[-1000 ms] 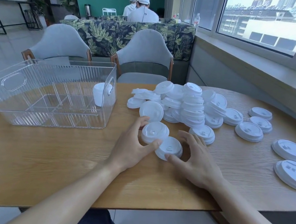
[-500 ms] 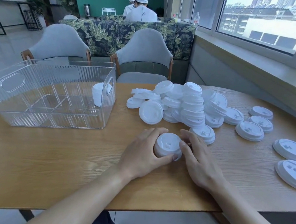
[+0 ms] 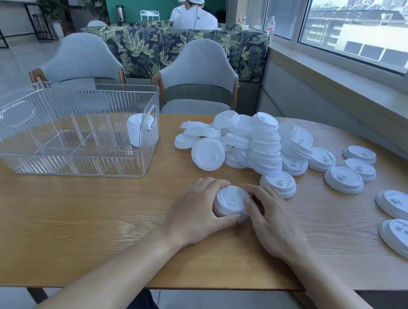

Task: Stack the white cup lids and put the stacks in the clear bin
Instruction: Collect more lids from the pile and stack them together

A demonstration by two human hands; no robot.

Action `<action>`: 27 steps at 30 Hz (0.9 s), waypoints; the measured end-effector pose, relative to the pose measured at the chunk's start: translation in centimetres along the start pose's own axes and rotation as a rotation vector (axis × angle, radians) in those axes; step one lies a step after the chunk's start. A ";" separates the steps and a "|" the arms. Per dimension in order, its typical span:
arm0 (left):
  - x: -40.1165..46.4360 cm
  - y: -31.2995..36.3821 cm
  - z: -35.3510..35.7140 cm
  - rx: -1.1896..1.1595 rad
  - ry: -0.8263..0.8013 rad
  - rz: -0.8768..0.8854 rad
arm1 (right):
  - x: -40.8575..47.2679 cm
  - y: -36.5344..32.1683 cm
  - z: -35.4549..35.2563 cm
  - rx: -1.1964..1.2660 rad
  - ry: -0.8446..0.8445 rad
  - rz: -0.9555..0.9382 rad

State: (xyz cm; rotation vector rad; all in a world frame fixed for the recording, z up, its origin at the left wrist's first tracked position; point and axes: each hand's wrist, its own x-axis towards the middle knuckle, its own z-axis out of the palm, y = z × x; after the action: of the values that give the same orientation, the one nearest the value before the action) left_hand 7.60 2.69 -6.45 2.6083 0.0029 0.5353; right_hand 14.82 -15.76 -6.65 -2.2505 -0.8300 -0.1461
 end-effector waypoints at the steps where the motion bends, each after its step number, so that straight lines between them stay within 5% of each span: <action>1: 0.0 0.0 0.0 0.007 -0.003 0.002 | 0.0 0.0 0.0 -0.006 -0.004 0.000; 27: 0.2 -0.2 0.1 0.024 -0.046 -0.003 | 0.2 0.4 0.2 -0.064 -0.026 -0.022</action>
State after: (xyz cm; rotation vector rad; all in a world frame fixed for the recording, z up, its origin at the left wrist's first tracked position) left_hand 7.86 2.84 -6.52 2.6425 -0.0012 0.4768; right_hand 15.18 -15.74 -7.04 -2.3080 -0.8757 -0.1560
